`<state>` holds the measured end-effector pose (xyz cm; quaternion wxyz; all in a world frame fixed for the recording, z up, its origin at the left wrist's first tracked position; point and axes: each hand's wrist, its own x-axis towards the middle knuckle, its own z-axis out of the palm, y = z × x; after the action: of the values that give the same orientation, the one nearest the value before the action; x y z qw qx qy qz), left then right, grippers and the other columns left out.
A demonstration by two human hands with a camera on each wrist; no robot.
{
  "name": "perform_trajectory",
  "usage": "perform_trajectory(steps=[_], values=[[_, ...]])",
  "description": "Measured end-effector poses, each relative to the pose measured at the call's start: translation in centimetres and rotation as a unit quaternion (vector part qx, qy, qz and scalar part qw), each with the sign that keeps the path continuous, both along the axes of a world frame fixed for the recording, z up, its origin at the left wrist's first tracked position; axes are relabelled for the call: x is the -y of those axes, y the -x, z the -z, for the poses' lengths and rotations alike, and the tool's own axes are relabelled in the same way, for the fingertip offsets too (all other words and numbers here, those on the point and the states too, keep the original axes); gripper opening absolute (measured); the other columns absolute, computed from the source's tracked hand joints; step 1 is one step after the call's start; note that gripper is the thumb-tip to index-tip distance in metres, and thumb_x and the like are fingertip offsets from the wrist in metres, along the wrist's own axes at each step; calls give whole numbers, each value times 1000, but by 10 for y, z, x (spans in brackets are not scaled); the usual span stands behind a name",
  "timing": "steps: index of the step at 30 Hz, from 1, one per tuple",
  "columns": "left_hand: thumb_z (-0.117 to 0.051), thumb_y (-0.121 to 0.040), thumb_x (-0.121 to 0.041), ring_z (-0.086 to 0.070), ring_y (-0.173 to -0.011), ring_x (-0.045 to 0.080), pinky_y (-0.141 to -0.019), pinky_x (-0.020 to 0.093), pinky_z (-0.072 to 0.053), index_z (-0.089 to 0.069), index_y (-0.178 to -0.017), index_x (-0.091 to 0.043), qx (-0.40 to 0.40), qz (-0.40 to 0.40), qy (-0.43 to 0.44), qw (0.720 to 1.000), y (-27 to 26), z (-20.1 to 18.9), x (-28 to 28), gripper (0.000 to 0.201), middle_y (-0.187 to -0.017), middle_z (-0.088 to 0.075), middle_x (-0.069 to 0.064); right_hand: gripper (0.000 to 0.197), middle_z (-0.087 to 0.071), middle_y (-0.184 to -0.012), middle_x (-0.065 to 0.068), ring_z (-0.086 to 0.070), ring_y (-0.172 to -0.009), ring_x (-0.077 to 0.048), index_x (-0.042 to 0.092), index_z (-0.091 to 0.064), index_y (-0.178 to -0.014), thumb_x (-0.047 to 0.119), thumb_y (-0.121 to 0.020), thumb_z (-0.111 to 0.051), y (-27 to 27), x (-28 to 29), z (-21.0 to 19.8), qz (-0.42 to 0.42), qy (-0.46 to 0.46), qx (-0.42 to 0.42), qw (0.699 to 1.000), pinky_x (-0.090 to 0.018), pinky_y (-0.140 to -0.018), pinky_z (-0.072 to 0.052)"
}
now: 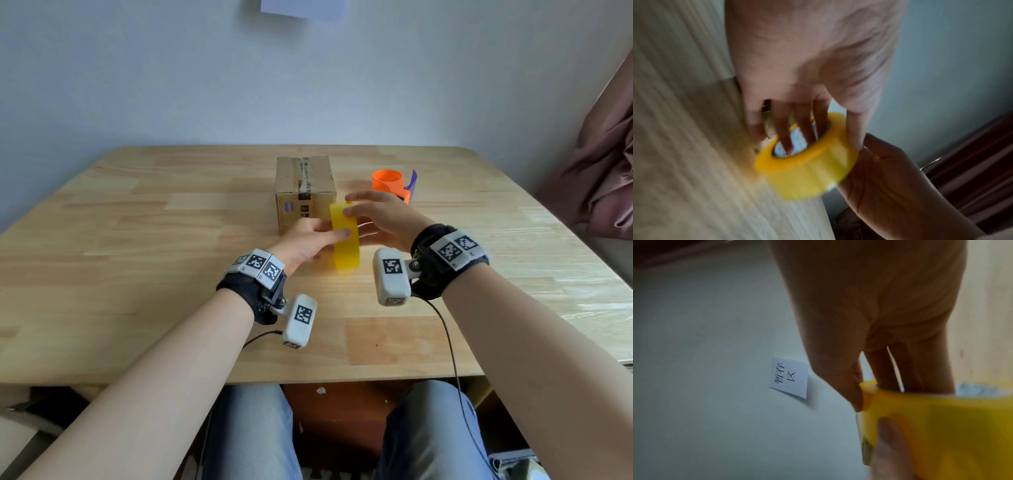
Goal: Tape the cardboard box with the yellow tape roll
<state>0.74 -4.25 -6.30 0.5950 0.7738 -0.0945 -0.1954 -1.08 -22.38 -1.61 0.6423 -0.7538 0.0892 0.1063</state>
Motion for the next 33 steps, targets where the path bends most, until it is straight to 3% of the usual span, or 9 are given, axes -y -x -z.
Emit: perform_trajectory(steps=[3, 6, 11, 17, 19, 22, 26, 30, 33], values=[[-81, -88, -31, -74, -103, 16, -88, 30, -57, -77, -112, -23, 66, -38, 37, 996, -1, 8, -8, 26, -109, -80, -3, 42, -75, -105, -13, -76, -83, -29, 21, -55, -141, 13, -101, -66, 0, -10, 10, -24, -26, 16, 999, -44, -78, -65], [-82, -87, -21, -75, -103, 13, -78, 17, -57, -77, -117, -15, 88, -53, 48, 994, 1, 12, -18, 31, -110, -80, -1, 40, -73, -107, -13, -75, -86, -30, 30, -54, -143, 29, -104, -61, -1, -19, 10, -39, 126, 66, 989, -50, -80, -66], [-87, -81, -17, -76, -98, 16, -88, 30, -60, -78, -101, -22, 92, -61, 26, 994, 1, 18, -27, 23, -102, -81, -1, 50, -70, -115, -7, -75, -91, -26, 32, -49, -152, 45, -104, -54, -6, -28, 8, -81, 295, 105, 946, -46, -71, -67], [-86, -82, -18, -71, -88, 9, -75, 21, -57, -71, -100, -21, 76, -42, 9, 996, -2, 16, -25, 24, -99, -75, -3, 34, -75, -116, -5, -77, -76, -31, 20, -73, -126, 36, -96, -72, -7, -27, -2, -52, 327, 179, 926, -47, -63, -66], [-80, -88, -28, -73, -94, 15, -81, 29, -61, -72, -104, -20, 63, -49, 15, 997, -3, 15, -22, 20, -103, -76, 2, 27, -76, -111, -6, -78, -78, -24, 18, -73, -123, 29, -98, -70, -8, -27, -6, -64, 325, 168, 928, -42, -63, -67], [-73, -90, -48, -74, -104, 30, -95, 51, -58, -75, -113, -13, 56, -65, 26, 996, -4, 13, -19, 42, -112, -77, 14, 22, -76, -101, -6, -79, -77, -20, 19, -69, -121, 28, -101, -66, -10, -27, -11, -87, 327, 135, 931, -42, -65, -68], [-78, -84, -48, -76, -100, 29, -95, 51, -59, -77, -109, -15, 44, -63, 13, 997, -7, 13, -20, 41, -109, -79, 11, 20, -75, -95, -5, -80, -77, -21, 22, -62, -119, 31, -102, -64, -12, -28, -21, -121, 360, 90, 921, -45, -63, -68], [-82, -60, -62, -75, -102, 33, -95, 52, -58, -78, -107, -14, 27, -56, -10, 998, -8, 10, -19, 67, -109, -79, 14, 19, -73, -86, -3, -80, -78, -23, 20, -61, -119, 31, -103, -62, -13, -30, -33, -152, 403, 72, 900, -45, -68, -68], [-83, -55, -62, -75, -102, 34, -94, 51, -59, -77, -108, -12, 23, -48, -17, 998, -9, 8, -19, 73, -109, -79, 16, 19, -72, -83, -2, -80, -77, -22, 18, -62, -118, 30, -104, -60, -13, -32, -37, -158, 425, 72, 889, -44, -69, -68]])
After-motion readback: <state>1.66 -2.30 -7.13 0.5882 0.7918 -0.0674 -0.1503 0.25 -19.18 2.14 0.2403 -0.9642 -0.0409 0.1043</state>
